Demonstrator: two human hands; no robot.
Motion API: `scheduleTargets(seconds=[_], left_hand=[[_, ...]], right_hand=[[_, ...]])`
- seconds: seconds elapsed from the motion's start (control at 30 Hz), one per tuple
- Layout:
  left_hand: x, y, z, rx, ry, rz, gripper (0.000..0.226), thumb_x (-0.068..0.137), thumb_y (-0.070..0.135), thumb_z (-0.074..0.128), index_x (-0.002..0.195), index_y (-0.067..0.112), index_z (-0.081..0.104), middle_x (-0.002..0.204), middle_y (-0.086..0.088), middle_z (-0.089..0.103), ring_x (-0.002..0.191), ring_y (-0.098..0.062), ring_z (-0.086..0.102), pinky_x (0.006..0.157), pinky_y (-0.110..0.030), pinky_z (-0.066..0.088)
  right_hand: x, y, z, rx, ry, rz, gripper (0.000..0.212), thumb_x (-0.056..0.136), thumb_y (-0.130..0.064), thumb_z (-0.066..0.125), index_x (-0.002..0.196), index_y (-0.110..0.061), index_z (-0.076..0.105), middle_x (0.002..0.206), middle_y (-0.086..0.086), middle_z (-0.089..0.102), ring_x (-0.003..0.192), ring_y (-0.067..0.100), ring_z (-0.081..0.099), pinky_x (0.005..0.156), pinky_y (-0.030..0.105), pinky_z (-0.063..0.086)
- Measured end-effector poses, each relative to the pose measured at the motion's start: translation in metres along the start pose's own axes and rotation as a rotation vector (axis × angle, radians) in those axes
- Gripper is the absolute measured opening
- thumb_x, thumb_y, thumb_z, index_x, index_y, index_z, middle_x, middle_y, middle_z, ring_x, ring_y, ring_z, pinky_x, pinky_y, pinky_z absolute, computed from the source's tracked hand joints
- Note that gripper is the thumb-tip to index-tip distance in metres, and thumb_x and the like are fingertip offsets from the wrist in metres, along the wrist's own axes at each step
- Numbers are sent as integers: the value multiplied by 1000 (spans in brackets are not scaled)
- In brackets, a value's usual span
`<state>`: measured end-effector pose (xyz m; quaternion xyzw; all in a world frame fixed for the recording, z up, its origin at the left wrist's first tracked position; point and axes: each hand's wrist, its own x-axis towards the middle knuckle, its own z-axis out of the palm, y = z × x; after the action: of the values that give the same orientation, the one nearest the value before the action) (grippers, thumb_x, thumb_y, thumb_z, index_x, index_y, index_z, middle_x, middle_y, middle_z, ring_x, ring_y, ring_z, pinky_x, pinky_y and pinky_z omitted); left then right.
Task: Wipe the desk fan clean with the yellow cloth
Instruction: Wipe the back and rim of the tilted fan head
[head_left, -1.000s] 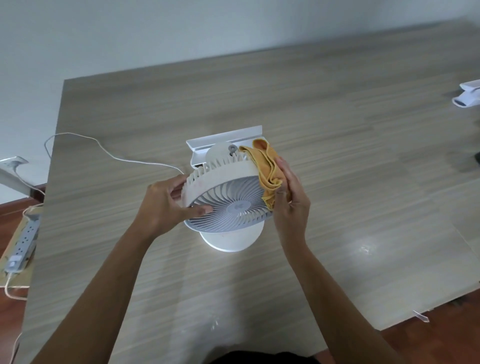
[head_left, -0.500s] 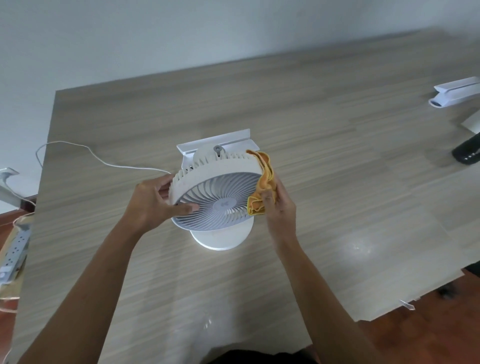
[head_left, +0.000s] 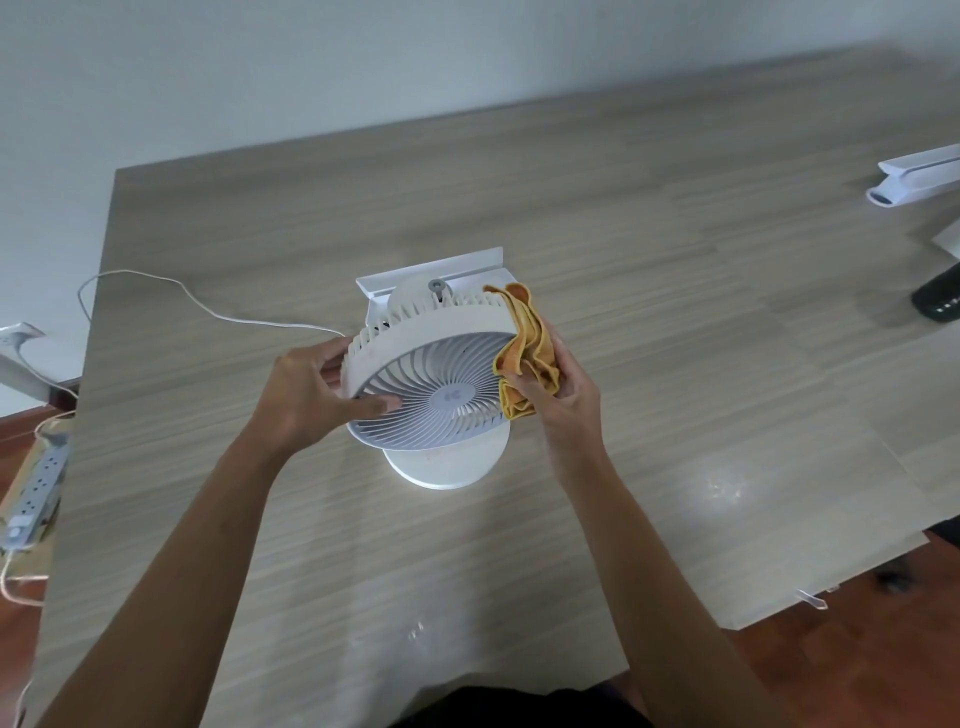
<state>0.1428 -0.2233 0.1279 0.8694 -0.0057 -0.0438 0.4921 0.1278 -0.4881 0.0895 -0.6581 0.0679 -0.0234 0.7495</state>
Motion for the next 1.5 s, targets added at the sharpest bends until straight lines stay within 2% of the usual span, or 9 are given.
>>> scheduleTargets(seconds=[0.4, 0.5, 0.57, 0.73, 0.8, 1.0, 1.1, 1.33, 1.5], left_hand=[[1, 2, -2, -10, -10, 4, 68, 53, 14, 94, 117, 15, 68, 102, 8, 73, 92, -4, 71, 77, -10, 54], [3, 3, 0, -12, -15, 1, 72, 53, 17, 94, 119, 15, 67, 103, 8, 74, 92, -2, 71, 78, -10, 54], [4, 2, 0, -16, -8, -7, 71, 52, 19, 94, 118, 15, 67, 101, 6, 74, 92, -3, 72, 79, -12, 54], [2, -1, -2, -20, -5, -8, 72, 52, 19, 94, 119, 16, 67, 102, 7, 74, 93, -3, 72, 80, -13, 55], [3, -1, -3, -13, -15, 0, 74, 52, 18, 94, 120, 16, 66, 103, 7, 74, 94, -3, 71, 81, -13, 55], [7, 0, -4, 4, -30, 22, 75, 52, 20, 94, 121, 16, 66, 104, 3, 75, 94, -8, 73, 84, -19, 56], [7, -3, -4, 7, -20, 29, 74, 52, 20, 94, 121, 16, 66, 103, 8, 73, 94, -1, 70, 78, -10, 53], [12, -5, -6, 22, -39, 44, 70, 47, 32, 96, 110, 14, 70, 97, 2, 76, 88, -4, 72, 77, -11, 54], [11, -11, -6, 7, -59, 37, 71, 48, 25, 95, 113, 12, 68, 103, 0, 76, 92, -6, 72, 82, -14, 54]], right_hand=[[2, 1, 10, -57, 122, 7, 51, 77, -5, 75, 125, -19, 62, 113, 0, 72, 102, 11, 69, 85, 27, 58], [6, 3, 11, -53, 260, -3, 6, 81, -7, 67, 87, -8, 68, 75, -1, 66, 66, 9, 60, 63, 30, 52], [8, 5, 11, 11, 311, 66, 16, 83, -12, 66, 69, -11, 59, 62, 0, 54, 58, 11, 49, 59, 30, 43], [9, 9, -3, 458, 168, 263, 12, 92, -9, 58, 100, -7, 68, 88, 5, 73, 82, 15, 69, 81, 29, 55], [9, 10, -7, 563, 127, 278, 35, 89, -20, 61, 120, -4, 62, 114, 12, 70, 103, 22, 68, 95, 36, 52], [9, -5, 9, 238, 145, 214, 34, 99, -36, 50, 120, -14, 65, 108, -1, 73, 101, 13, 69, 81, 25, 53], [8, -18, 31, -63, 214, 68, 28, 97, -46, 49, 100, -28, 70, 86, -11, 70, 84, 6, 66, 78, 29, 51], [20, -35, 84, -874, 135, -859, 36, 92, -40, 55, 116, -18, 70, 122, -3, 69, 122, 22, 57, 106, 40, 39], [20, -25, 83, -843, 204, -1030, 35, 91, -38, 62, 108, -11, 74, 117, 0, 72, 116, 24, 63, 101, 41, 44]])
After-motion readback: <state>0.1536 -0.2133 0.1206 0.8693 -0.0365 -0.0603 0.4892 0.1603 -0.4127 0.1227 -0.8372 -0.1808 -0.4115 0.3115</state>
